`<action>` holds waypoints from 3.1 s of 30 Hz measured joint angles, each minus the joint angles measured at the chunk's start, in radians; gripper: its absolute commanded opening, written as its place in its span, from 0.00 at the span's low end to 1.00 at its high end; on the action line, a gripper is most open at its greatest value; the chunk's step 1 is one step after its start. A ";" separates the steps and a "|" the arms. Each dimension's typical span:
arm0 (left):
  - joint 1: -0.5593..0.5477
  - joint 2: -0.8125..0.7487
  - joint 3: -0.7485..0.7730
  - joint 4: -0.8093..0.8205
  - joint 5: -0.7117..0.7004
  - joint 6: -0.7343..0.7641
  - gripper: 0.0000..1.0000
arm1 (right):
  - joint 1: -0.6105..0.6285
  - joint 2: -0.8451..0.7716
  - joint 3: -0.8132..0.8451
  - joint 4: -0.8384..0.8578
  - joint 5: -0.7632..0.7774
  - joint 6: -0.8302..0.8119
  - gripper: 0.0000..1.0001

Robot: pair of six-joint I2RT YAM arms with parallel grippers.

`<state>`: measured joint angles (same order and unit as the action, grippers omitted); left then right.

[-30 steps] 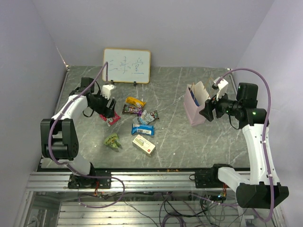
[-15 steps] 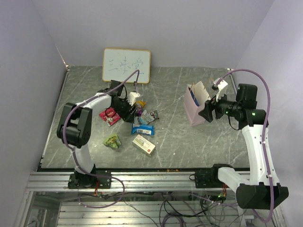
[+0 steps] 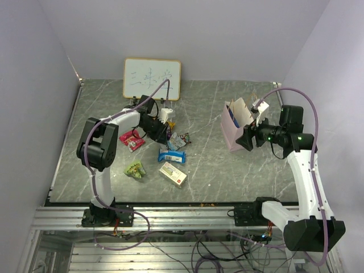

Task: Place the snacks into the paper bag
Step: Pick up the snack from the center of the board, then place the snack in the paper bag.

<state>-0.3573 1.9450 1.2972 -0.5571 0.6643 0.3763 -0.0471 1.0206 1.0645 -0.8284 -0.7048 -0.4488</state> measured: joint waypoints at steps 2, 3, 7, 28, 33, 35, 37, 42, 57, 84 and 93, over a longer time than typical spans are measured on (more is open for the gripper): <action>-0.004 0.010 0.008 0.002 0.005 -0.006 0.13 | 0.001 0.007 0.000 0.001 -0.001 -0.007 0.69; -0.005 0.013 0.010 0.001 0.007 -0.006 0.10 | 0.001 0.012 0.000 0.001 -0.002 -0.013 0.69; -0.014 0.019 0.025 -0.013 0.018 0.002 0.07 | 0.001 0.038 0.011 0.000 -0.008 -0.027 0.69; -0.097 -0.386 0.073 -0.092 0.013 0.155 0.07 | 0.412 0.097 0.076 0.366 -0.129 0.093 0.70; -0.119 -0.480 0.072 -0.074 0.013 0.114 0.07 | 0.465 0.206 0.048 0.478 -0.103 0.135 0.73; -0.125 -0.516 0.066 -0.045 0.013 0.086 0.07 | 0.479 0.253 0.039 0.502 -0.105 0.146 0.73; -0.130 -0.559 0.047 -0.004 0.014 0.051 0.07 | 0.488 0.285 0.026 0.526 -0.113 0.164 0.71; -0.141 -0.625 -0.024 0.073 0.014 -0.005 0.07 | 0.494 0.322 -0.007 0.599 -0.137 0.240 0.66; -0.145 -0.634 -0.090 0.159 0.013 -0.079 0.07 | 0.494 0.322 -0.012 0.745 -0.197 0.386 0.48; -0.150 -0.785 -0.147 0.188 -0.069 -0.036 0.81 | 0.299 0.172 0.017 0.666 -0.197 0.423 0.00; -0.127 -0.905 -0.171 0.187 -0.235 0.005 0.97 | 0.066 -0.032 0.106 0.541 -0.106 0.397 0.00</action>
<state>-0.4839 1.0401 1.1259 -0.3706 0.4294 0.3813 0.0185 0.9886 1.1706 -0.2878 -0.8112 -0.0521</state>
